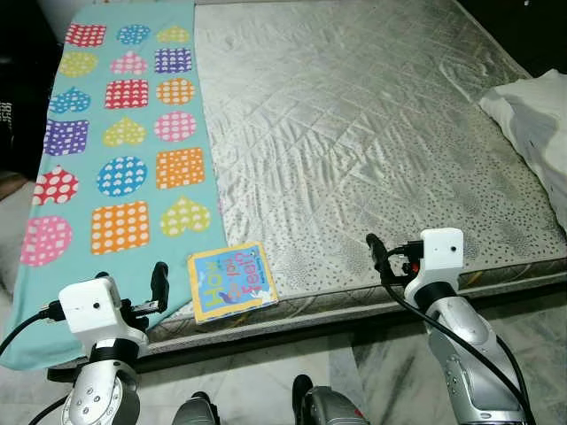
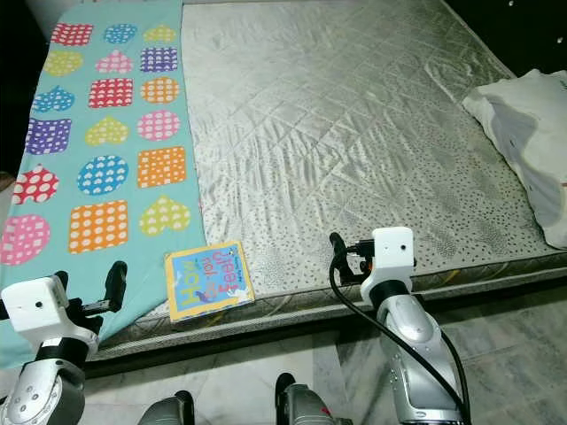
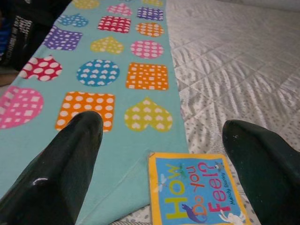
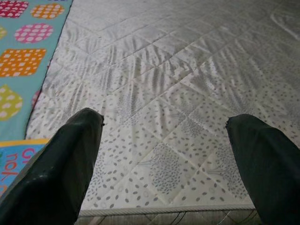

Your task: Clean up the room

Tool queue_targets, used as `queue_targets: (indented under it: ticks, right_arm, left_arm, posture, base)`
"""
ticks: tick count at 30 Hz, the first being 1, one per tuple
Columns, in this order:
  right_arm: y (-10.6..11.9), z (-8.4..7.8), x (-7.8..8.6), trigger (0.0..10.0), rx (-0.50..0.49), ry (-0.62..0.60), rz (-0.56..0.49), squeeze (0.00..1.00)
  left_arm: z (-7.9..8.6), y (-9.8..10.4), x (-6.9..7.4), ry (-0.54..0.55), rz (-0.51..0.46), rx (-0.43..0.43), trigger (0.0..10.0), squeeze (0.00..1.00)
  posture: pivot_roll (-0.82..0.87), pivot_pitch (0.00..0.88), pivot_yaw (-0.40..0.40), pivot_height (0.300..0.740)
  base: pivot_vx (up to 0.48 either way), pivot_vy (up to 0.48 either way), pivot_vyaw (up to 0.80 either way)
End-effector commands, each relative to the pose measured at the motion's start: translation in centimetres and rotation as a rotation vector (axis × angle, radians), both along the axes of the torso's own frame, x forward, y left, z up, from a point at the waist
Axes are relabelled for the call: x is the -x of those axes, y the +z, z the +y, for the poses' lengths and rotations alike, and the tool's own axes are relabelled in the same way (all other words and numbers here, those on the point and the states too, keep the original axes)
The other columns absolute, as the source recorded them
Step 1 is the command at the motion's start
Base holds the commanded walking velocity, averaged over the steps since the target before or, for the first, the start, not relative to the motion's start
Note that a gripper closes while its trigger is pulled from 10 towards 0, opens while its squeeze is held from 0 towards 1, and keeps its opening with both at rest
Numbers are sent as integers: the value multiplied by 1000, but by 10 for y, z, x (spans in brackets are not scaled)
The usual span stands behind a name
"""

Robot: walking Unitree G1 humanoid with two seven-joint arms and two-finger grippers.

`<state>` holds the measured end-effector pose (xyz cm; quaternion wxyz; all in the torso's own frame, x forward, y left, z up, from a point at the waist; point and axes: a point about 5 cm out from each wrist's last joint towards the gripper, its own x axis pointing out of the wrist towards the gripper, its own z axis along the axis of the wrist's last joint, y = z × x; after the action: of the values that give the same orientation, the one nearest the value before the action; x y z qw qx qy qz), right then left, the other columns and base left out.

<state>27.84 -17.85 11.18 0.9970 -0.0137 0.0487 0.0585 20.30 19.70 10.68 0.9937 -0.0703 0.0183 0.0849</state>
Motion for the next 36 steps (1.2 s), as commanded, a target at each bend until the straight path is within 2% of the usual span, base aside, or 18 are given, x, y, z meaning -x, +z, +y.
queue_targets:
  ticks: [1, 13, 31, 36]
  right_arm:
    - [-1, 2, 5, 10000, -7, 13, 12, 0]
    - [-3, 6, 4, 10000, -8, 28, 19, 0]
    - [-2, 9, -1, 10000, -9, 50, 8, 0]
    - [4, 14, -4, 10000, -3, 39, -51, 0]
  left_arm:
    - [0, 0, 2, -8, 7, 0, 10000, 0]
    - [-2, 1, -3, -16, 4, 9, 10000, 0]
    - [-3, 2, -5, -10, -4, -4, 10000, 0]
    - [0, 5, -8, 18, -37, -20, 10000, 0]
  posture:
    - [103, 278, -30, 740]
    - [103, 282, -31, 692]
    - [107, 271, -33, 587]
    - [106, 268, -34, 587]
  base:
    - [0, 0, 0]
    - [0, 0, 0]
    - [0, 0, 0]
    - [0, 0, 0]
